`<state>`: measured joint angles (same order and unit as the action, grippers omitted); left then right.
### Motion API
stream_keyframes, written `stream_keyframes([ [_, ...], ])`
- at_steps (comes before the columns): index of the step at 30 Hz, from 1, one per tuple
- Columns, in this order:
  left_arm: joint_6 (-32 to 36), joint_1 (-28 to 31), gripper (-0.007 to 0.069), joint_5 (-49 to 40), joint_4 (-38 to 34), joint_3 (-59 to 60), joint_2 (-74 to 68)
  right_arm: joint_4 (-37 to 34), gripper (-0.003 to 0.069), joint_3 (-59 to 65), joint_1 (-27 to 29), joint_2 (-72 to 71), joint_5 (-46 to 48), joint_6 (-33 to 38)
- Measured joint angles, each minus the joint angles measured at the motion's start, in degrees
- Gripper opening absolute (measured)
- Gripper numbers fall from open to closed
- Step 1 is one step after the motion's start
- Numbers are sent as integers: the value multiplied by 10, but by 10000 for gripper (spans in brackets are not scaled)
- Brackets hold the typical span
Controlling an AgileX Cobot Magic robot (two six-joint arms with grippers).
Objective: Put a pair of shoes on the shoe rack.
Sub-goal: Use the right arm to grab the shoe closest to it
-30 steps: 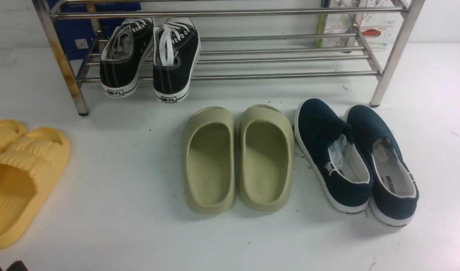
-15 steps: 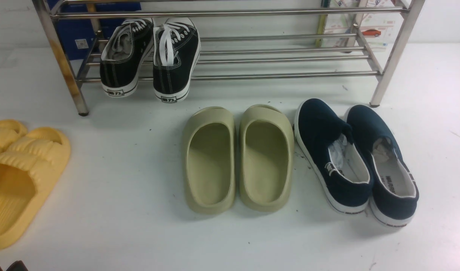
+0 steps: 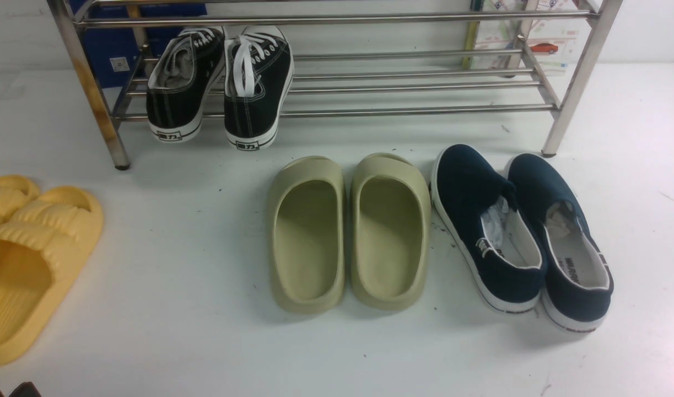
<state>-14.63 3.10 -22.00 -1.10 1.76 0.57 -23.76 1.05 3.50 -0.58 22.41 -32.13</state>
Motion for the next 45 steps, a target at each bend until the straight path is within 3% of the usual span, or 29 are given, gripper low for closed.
stream_keyframes([
  [5, 0, 0, 238, 0, 0, 0, 0, -103, 246, 2, 0, 0, 6, -70],
  [11, 0, 0, 238, 0, 0, 0, 0, -81, 246, 3, 0, 0, 5, -55],
  [21, 0, 0, 238, 0, 0, 0, 0, -57, 218, -27, 0, 0, -2, 133],
  [25, 0, 0, 238, 0, 0, 0, 0, -31, 99, -130, 0, 55, 2, 253],
  [28, 0, 0, 238, 0, 0, 0, 0, 12, 4, -220, 0, 131, 39, 315],
  [34, 0, 0, 238, 0, 0, 0, 0, 79, -3, -404, -1, 290, 185, 393],
  [38, 0, 0, 238, 0, 0, 0, 0, 97, -3, -489, -34, 389, 275, 415],
  [45, 0, 0, 238, 0, 0, 0, 0, 183, -3, -584, -184, 552, 412, 408],
])
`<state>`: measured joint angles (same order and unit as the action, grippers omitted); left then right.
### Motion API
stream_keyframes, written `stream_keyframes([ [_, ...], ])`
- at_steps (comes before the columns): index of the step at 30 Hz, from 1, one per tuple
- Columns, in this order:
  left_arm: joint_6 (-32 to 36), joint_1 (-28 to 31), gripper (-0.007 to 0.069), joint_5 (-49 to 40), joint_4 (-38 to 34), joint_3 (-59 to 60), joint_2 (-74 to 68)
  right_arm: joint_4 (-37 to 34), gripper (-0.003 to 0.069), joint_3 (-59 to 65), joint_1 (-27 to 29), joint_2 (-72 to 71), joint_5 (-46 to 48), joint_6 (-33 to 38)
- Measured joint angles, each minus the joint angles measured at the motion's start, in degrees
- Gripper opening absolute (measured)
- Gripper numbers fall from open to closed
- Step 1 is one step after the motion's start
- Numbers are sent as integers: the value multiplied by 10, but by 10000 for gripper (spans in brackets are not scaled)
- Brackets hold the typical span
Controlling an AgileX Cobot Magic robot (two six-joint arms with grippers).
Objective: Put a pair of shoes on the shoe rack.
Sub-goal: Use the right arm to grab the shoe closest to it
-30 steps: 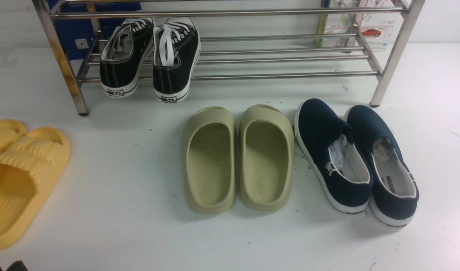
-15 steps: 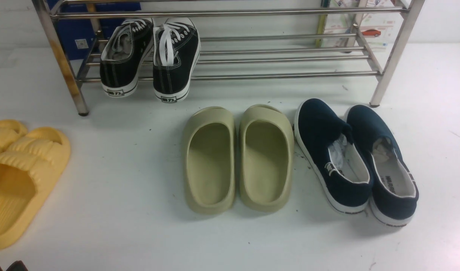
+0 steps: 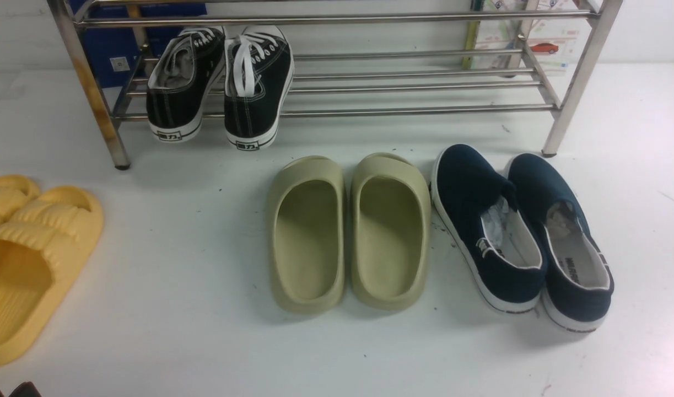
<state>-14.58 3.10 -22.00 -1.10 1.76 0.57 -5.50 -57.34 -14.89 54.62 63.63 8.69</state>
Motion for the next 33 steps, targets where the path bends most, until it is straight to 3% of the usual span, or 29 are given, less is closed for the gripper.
stream_keyframes([
  [6, 0, 0, 238, 0, 0, 0, 0, 41, -3, -54, -48, 96, 45, -42],
  [18, 0, 0, 238, 0, 0, 0, 0, 13, -3, -103, -52, 222, 70, -50],
  [26, 0, 0, 238, 0, 0, 0, 0, 12, 8, -152, -99, 285, 71, -53],
  [33, 0, 0, 238, 0, 0, 0, 0, 13, 105, -205, -106, 381, 69, -76],
])
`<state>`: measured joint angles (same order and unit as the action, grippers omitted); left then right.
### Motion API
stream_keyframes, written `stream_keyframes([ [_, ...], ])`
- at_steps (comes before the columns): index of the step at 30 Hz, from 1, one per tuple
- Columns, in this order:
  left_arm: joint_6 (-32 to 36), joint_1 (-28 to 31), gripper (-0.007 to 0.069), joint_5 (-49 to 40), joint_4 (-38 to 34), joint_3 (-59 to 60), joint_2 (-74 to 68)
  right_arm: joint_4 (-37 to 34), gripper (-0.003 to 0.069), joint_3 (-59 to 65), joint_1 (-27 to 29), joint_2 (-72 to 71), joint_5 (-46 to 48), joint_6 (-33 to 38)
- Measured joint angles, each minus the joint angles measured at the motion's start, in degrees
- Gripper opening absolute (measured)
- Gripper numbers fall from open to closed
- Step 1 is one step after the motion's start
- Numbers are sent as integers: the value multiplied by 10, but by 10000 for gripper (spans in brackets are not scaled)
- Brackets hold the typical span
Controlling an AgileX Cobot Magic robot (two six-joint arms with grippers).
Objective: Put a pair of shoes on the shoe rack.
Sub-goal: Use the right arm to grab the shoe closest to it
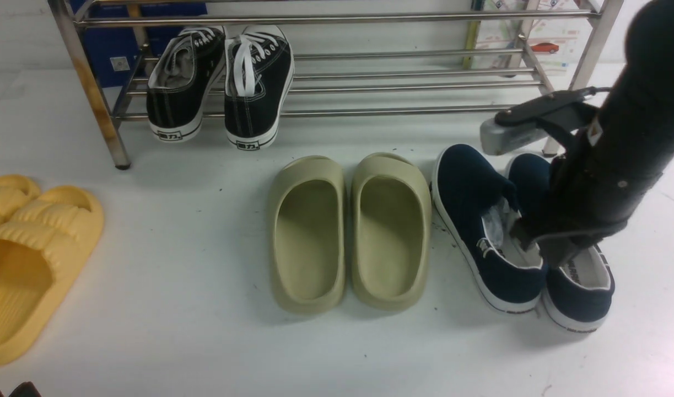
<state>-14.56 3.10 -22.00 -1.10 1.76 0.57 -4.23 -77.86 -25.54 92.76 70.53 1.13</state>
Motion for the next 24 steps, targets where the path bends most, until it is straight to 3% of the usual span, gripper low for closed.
stream_keyframes([
  [5, 0, 0, 238, 0, 0, 0, 0, 8, 367, -20, -1, 61, -21, -2],
  [6, 0, 0, 238, 0, 0, 0, 0, 9, 367, -20, -1, 63, -23, -2],
  [8, 0, 0, 238, 0, 0, 0, 0, 13, 475, -21, -1, 84, -47, -4],
  [11, 0, 0, 238, 0, 0, 0, 0, 13, 517, -23, -1, 109, -71, -4],
  [14, 0, 0, 238, 0, 0, 0, 0, 12, 514, -23, -1, 126, -86, -4],
  [17, 0, 0, 238, 0, 0, 0, 0, 12, 465, -23, -1, 154, -95, -4],
  [24, 0, 0, 238, 0, 0, 0, 0, 12, 165, -24, -1, 170, -99, -6],
])
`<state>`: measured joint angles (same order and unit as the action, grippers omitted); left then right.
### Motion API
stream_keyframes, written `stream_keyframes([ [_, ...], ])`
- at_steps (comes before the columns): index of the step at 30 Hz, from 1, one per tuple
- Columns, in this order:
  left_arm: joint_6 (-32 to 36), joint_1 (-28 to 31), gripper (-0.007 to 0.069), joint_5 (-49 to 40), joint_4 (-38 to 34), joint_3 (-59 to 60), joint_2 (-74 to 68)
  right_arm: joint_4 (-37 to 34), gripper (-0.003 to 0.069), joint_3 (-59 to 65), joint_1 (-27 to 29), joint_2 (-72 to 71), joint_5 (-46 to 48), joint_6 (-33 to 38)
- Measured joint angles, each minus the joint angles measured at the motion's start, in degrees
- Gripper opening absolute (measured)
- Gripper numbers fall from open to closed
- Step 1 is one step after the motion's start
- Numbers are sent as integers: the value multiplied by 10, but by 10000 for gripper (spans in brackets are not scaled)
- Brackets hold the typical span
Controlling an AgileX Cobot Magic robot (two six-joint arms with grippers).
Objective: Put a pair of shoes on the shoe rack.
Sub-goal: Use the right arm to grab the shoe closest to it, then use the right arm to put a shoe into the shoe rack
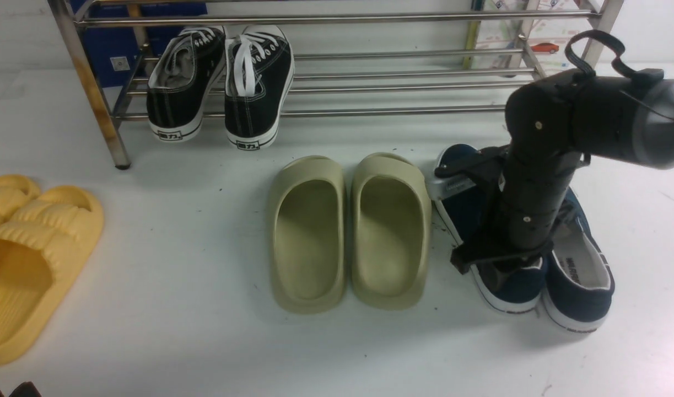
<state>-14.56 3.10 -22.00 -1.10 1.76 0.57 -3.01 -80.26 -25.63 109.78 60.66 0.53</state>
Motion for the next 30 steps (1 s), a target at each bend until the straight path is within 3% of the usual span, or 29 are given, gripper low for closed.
stream_keyframes([
  [2, 0, 0, 238, 0, 0, 0, 0, -1, 52, -6, 0, 0, 5, -5],
  [3, 0, 0, 238, 0, 0, 0, 0, -1, 48, -7, 0, 0, 6, -5],
  [12, 0, 0, 238, 0, 0, 0, 0, -16, 48, -95, -1, -29, 101, -34],
  [30, 0, 0, 238, 0, 0, 0, 0, -12, 48, -260, -1, 27, 115, -37],
])
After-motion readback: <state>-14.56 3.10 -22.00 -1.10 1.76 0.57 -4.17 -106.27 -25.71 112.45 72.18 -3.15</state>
